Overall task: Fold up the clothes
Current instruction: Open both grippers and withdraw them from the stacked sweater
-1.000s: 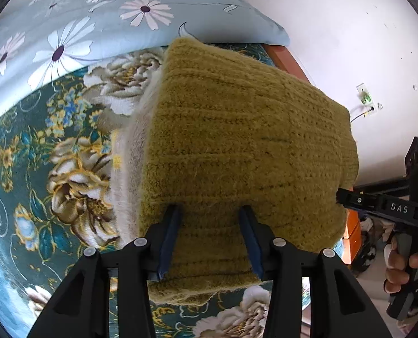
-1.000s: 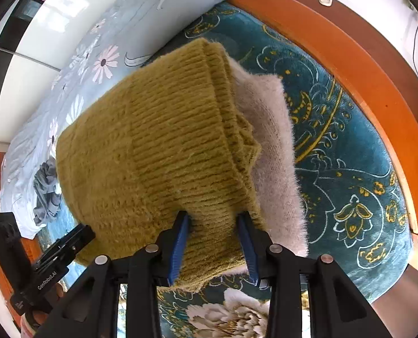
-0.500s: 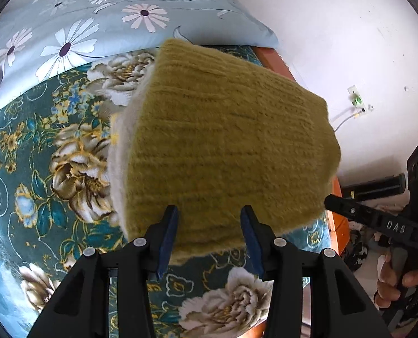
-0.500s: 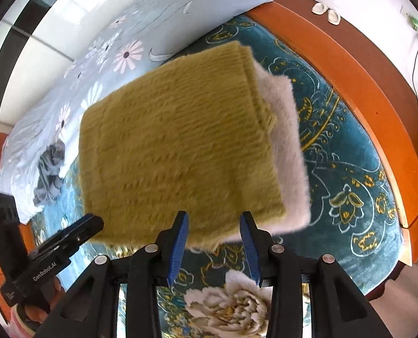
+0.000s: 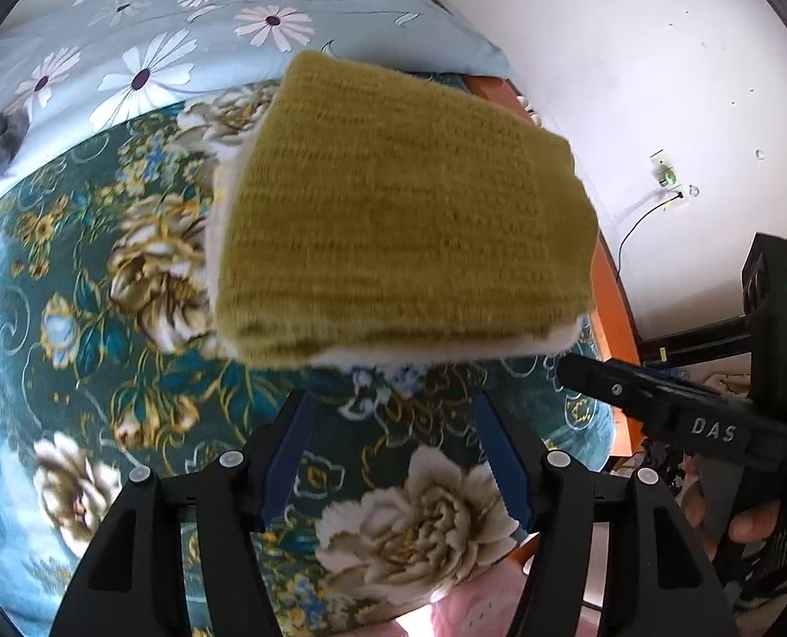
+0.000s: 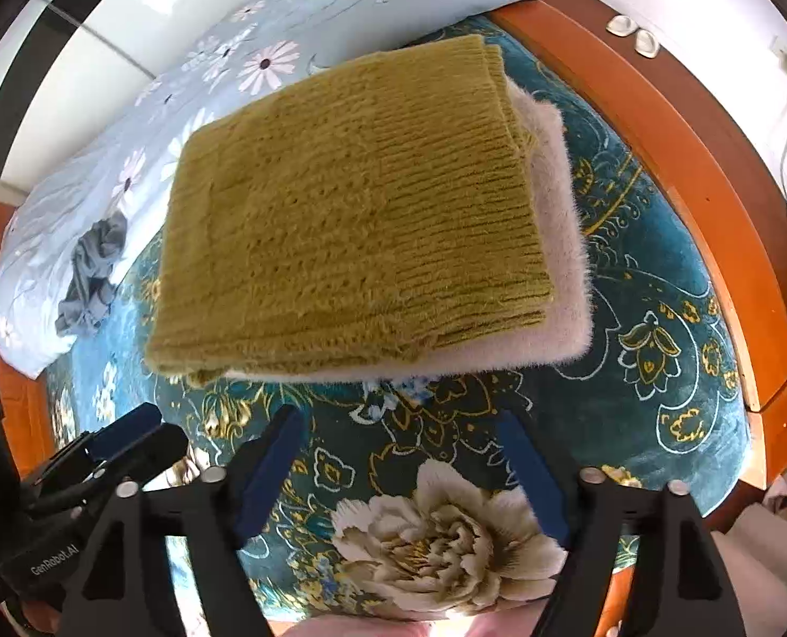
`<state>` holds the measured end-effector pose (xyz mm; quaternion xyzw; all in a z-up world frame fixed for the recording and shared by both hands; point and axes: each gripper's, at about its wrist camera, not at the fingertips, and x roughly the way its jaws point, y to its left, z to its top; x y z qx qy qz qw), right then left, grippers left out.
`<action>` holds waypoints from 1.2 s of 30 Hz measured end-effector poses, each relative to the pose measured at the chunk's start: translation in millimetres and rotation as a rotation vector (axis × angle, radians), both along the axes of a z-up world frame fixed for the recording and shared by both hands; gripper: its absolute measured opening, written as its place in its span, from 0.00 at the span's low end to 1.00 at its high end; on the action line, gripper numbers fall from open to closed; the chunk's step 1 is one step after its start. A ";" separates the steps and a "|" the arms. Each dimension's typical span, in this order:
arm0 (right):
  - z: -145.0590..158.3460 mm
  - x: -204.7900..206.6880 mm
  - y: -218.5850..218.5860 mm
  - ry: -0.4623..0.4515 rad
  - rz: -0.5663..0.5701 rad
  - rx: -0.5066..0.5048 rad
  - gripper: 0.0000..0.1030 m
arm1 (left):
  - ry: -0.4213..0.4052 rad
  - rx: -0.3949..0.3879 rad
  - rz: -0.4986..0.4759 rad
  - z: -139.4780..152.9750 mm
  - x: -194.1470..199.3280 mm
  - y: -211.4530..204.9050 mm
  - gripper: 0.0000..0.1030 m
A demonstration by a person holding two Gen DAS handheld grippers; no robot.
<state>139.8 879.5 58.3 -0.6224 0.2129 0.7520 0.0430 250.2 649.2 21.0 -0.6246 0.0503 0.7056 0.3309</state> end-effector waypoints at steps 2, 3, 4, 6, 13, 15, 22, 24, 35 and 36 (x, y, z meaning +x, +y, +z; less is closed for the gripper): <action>-0.9 3.2 1.8 0.007 0.026 -0.003 0.86 | 0.009 -0.014 0.017 3.3 5.1 -1.6 0.75; -1.8 4.2 3.5 0.013 0.038 -0.001 0.89 | 0.018 -0.018 0.031 5.9 5.7 -2.5 0.75; -2.8 3.5 3.6 0.017 0.051 0.000 0.91 | 0.027 -0.021 0.046 8.4 6.3 -3.3 0.75; -5.3 0.7 4.7 0.027 0.079 -0.011 0.99 | 0.051 -0.037 0.091 14.7 7.3 -3.9 0.75; 4.4 -10.7 19.2 0.087 0.234 -0.026 1.00 | 0.108 -0.100 0.164 26.0 13.5 10.3 0.84; 10.0 -12.3 25.0 0.114 0.282 -0.017 1.00 | 0.117 -0.112 0.183 28.0 14.2 16.9 0.84; 9.7 -4.4 43.4 0.140 0.435 0.030 1.00 | 0.095 -0.159 0.303 20.7 21.6 40.4 0.84; 1.9 -2.0 45.5 0.120 0.463 0.022 1.00 | 0.093 -0.209 0.348 13.7 26.0 45.7 0.84; 3.0 -19.6 47.1 0.120 0.603 0.044 1.00 | 0.040 -0.317 0.460 -11.0 64.9 49.5 0.84; 3.9 -22.5 47.2 0.119 0.613 0.046 1.00 | 0.042 -0.316 0.453 -10.1 65.1 51.8 0.84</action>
